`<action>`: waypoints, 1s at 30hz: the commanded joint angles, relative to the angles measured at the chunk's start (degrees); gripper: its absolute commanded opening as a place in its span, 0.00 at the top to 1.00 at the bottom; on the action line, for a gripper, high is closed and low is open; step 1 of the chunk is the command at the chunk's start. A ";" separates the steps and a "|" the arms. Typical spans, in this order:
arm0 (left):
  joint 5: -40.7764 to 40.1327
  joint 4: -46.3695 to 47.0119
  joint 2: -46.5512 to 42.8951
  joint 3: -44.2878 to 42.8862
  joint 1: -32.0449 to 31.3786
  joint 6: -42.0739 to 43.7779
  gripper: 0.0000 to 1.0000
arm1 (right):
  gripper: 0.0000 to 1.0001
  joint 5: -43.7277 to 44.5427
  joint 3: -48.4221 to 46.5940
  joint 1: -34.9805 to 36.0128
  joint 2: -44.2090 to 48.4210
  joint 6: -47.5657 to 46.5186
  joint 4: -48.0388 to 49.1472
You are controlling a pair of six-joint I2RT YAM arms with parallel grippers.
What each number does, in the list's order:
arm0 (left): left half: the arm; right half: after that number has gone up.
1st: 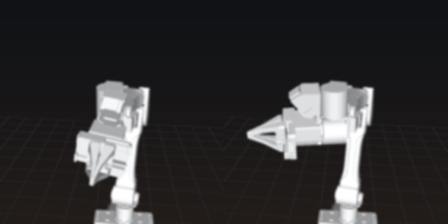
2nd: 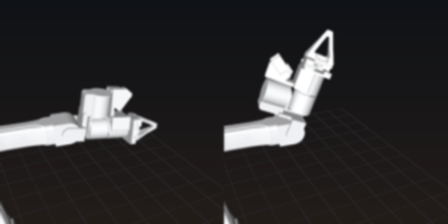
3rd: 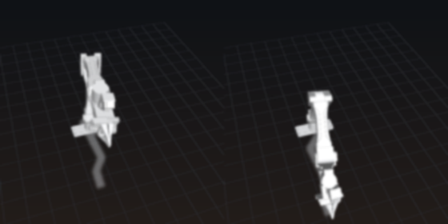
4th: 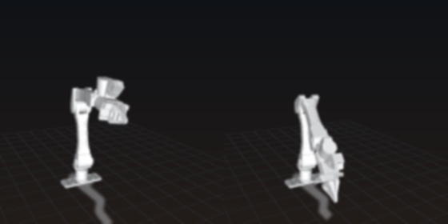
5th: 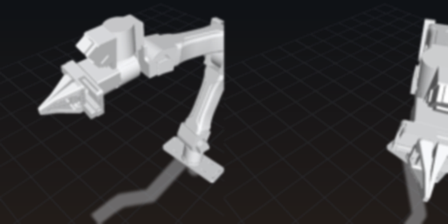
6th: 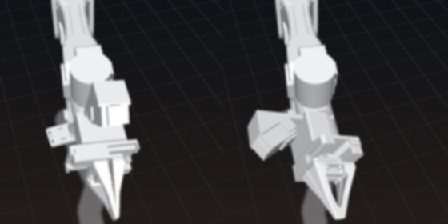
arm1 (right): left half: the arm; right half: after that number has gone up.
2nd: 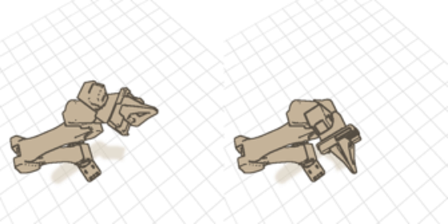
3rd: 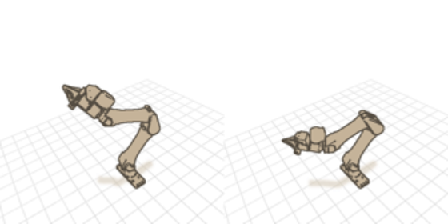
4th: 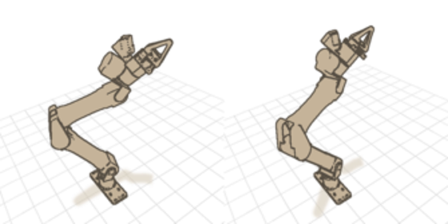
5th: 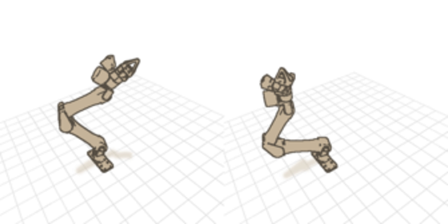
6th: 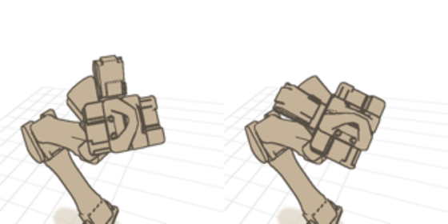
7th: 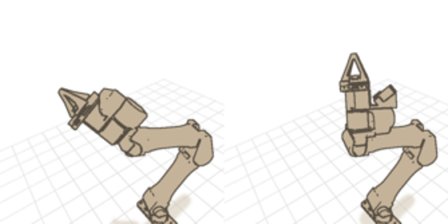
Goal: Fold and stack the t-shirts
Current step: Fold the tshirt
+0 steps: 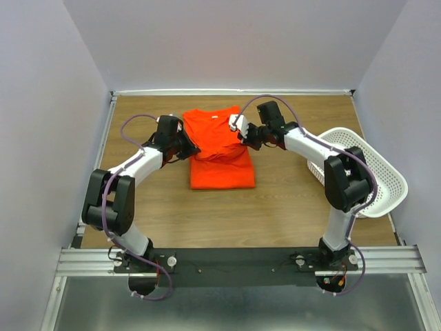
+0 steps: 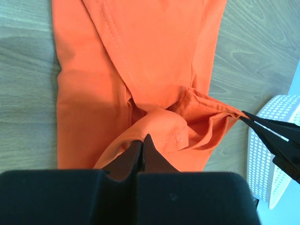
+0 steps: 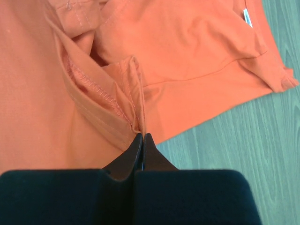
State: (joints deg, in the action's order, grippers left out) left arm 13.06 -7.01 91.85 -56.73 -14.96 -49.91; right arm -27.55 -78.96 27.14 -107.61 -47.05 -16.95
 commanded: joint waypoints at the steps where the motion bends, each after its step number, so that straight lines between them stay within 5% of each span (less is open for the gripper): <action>1: 1.80 1.12 1.48 -1.89 0.98 1.57 1.00 | 0.99 1.45 -2.95 -0.15 -2.51 1.61 1.92; 23: 1.97 1.56 3.68 -2.60 3.53 2.27 1.00 | 0.98 2.06 -8.05 -0.24 -7.87 3.89 2.62; 26: 3.81 1.82 5.09 -3.38 4.67 2.54 0.82 | 0.81 2.85 -9.28 -0.24 -8.93 5.38 3.06; 28: 3.29 1.64 5.53 -3.65 5.81 2.63 0.67 | 0.53 4.42 -9.98 -0.24 -9.72 8.18 4.89; 30: 3.02 1.99 5.27 -3.56 6.96 2.10 0.56 | 0.50 7.05 -9.90 -0.24 -9.72 10.65 8.40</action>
State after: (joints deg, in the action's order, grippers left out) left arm 15.18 -6.13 96.62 -58.83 -10.26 -48.27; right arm -25.08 -86.89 27.14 -115.66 -41.52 -14.39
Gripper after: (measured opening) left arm 0.390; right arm 0.468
